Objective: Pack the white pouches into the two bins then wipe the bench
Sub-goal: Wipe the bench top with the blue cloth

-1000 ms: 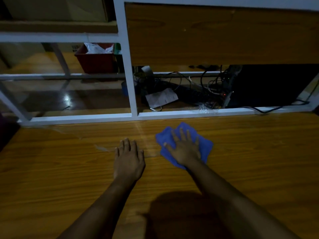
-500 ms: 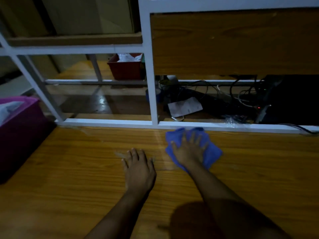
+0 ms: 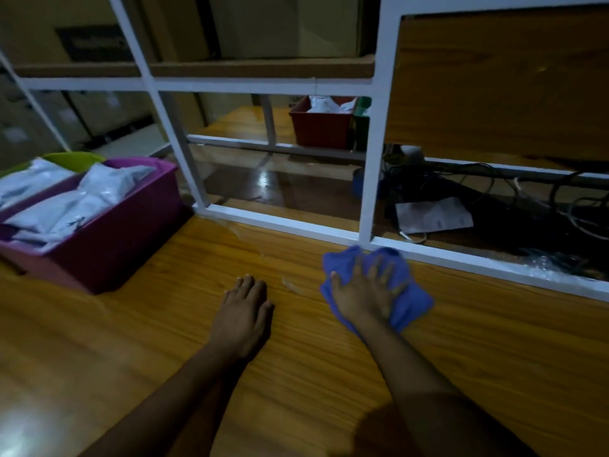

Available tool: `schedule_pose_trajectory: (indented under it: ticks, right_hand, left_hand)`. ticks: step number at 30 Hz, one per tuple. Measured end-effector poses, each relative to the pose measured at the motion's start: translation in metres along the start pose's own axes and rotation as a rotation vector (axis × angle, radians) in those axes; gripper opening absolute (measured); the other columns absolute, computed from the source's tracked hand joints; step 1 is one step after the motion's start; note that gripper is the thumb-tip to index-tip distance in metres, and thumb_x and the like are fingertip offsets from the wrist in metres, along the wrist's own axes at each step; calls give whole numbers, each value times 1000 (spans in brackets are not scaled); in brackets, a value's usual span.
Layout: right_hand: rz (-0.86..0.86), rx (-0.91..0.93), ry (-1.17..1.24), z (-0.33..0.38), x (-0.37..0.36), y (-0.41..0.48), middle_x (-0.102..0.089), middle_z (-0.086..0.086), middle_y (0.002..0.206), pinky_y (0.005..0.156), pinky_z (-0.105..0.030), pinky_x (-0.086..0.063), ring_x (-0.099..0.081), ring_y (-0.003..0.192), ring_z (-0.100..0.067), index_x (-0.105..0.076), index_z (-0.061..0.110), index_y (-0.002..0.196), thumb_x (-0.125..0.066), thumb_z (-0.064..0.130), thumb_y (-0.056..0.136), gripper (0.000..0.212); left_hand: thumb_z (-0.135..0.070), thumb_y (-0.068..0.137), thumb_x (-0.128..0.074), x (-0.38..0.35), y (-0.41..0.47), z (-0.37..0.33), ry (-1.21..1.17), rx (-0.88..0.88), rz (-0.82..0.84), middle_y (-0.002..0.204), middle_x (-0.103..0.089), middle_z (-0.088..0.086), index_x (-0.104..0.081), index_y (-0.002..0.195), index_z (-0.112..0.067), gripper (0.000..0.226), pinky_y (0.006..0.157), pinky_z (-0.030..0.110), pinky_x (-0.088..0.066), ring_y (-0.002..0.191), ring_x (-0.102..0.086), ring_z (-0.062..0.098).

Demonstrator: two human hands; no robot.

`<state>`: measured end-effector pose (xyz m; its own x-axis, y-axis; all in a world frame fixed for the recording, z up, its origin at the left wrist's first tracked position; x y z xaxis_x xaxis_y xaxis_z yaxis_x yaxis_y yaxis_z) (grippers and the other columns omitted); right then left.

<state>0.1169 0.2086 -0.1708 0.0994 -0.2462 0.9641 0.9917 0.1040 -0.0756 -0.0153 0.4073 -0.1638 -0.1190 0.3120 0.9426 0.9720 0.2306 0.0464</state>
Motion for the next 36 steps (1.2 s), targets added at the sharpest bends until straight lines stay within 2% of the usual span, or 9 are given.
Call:
schedule_pose_trajectory:
  ticks: [6, 9, 12, 14, 20, 23, 28, 33, 36]
  right_hand:
    - [178, 764, -57, 42, -12, -23, 6, 7, 162, 112, -58, 13, 10, 149, -22, -4, 41, 151, -13, 83, 80, 83]
    - [55, 638, -33, 21, -17, 7, -2, 15, 158, 115, -62, 2, 4, 149, -23, -16, 43, 148, -9, 81, 82, 77]
    - [-26, 200, -13, 35, -22, 19, -6, -6, 162, 112, -66, 2, 0, 148, -34, -15, 33, 151, -12, 71, 88, 74]
    - [8, 99, -1, 67, -23, 11, -3, -14, 161, 110, -69, 7, 3, 147, -39, -10, 25, 153, -18, 69, 90, 78]
    - [136, 789, -42, 123, -37, -7, 5, 1, 163, 115, -58, 8, 9, 149, -24, -2, 37, 152, -18, 74, 89, 75]
    - [78, 773, -36, 119, -39, 19, -7, 2, 162, 116, -59, -3, -2, 149, -23, -12, 40, 150, -14, 78, 85, 76]
    - [9, 368, -48, 171, -49, 37, -10, -17, 160, 111, -68, -3, -4, 146, -39, -15, 21, 152, -21, 67, 91, 76]
    - [184, 958, -54, 230, -57, 26, 0, -1, 163, 116, -59, 2, 4, 149, -24, -6, 34, 153, -17, 73, 90, 75]
    - [162, 1017, -31, 248, -55, 56, -12, -1, 162, 117, -53, -8, -7, 148, -21, -18, 33, 151, -23, 71, 91, 72]
  left_hand:
    - [-59, 91, -12, 12, -3, 38, 32, 107, -27, 160, -17, 10, -27, 151, -17, 75, 119, 47, -13, 149, -8, 24]
    - [-57, 95, -14, 20, -8, 60, 41, 140, -13, 161, -13, 9, -23, 152, -17, 71, 120, 47, -10, 149, -5, 23]
    - [-56, 96, -15, 23, -13, 79, 11, 163, -52, 161, -16, 9, -26, 151, -16, 69, 120, 45, -11, 149, -7, 23]
    - [-58, 96, -15, 22, -13, 85, 14, 194, -105, 155, -28, 12, -35, 144, -16, 67, 117, 49, -20, 147, -17, 28]
    - [-60, 94, -17, 33, -4, 114, 36, 292, -135, 153, -32, 16, -39, 140, -14, 69, 114, 50, -24, 145, -21, 33]
    - [-60, 94, -13, 41, -6, 133, 87, 299, -128, 157, -25, 12, -33, 146, -16, 71, 116, 51, -19, 147, -17, 29]
    - [-59, 96, -21, 40, -7, 135, 65, 493, -198, 161, -13, 11, -24, 150, -19, 67, 119, 50, -5, 149, -6, 26]
    - [-55, 96, -24, 40, -5, 139, 72, 562, -246, 159, -20, 11, -31, 146, -20, 62, 118, 50, -9, 148, -10, 27]
    - [-48, 97, -23, 38, -5, 143, 95, 545, -247, 157, -25, 10, -34, 143, -19, 56, 117, 50, -15, 146, -15, 28]
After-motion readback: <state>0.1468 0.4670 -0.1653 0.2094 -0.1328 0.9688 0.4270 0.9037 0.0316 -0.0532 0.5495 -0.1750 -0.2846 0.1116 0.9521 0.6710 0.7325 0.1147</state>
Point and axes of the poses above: each hand's wrist, its own y-axis towards the middle knuckle, its own x-axis out of the back of the hand, z = x × y, the point moved 2 cm from there along y, towards the middle knuckle
